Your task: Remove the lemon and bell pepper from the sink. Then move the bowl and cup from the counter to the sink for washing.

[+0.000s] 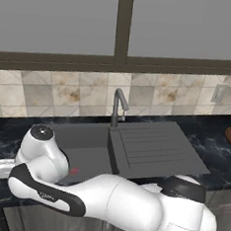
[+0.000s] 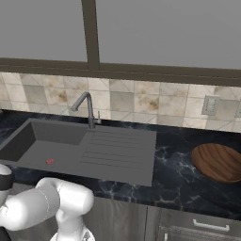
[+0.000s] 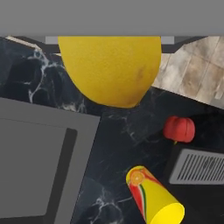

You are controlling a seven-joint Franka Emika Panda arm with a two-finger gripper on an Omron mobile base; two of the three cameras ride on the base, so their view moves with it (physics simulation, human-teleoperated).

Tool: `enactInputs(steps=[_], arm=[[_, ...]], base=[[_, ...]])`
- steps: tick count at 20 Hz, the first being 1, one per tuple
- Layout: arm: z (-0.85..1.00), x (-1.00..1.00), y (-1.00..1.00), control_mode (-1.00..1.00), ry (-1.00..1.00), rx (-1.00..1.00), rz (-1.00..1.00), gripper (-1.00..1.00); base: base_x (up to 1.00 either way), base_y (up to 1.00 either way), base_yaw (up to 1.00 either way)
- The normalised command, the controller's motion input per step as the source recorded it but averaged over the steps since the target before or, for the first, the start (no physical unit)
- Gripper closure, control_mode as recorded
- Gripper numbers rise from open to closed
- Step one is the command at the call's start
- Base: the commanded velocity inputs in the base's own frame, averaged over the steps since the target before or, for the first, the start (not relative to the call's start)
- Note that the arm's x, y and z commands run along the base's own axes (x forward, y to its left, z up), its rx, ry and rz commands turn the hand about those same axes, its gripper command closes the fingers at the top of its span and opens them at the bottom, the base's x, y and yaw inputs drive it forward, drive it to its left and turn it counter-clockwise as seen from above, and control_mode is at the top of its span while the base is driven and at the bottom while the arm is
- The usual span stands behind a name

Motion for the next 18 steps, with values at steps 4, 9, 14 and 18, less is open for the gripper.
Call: enactInputs(steps=[4, 9, 14, 18], arm=[[-0.2, 0.17, 0.25, -1.0, 0.0, 0.0, 0.0, 1.0], [-0.2, 0.16, 0.27, -1.0, 0.0, 0.0, 0.0, 1.0], [-0.19, 0.13, 0.27, -1.0, 0.0, 0.0, 0.0, 1.0], [-0.2, 0.1, 0.29, -1.0, 0.0, 0.0, 0.0, 1.0]], base=[[0.0, 0.0, 0.0], [0.0, 0.0, 0.0], [0.0, 0.0, 0.0], [0.0, 0.0, 0.0]])
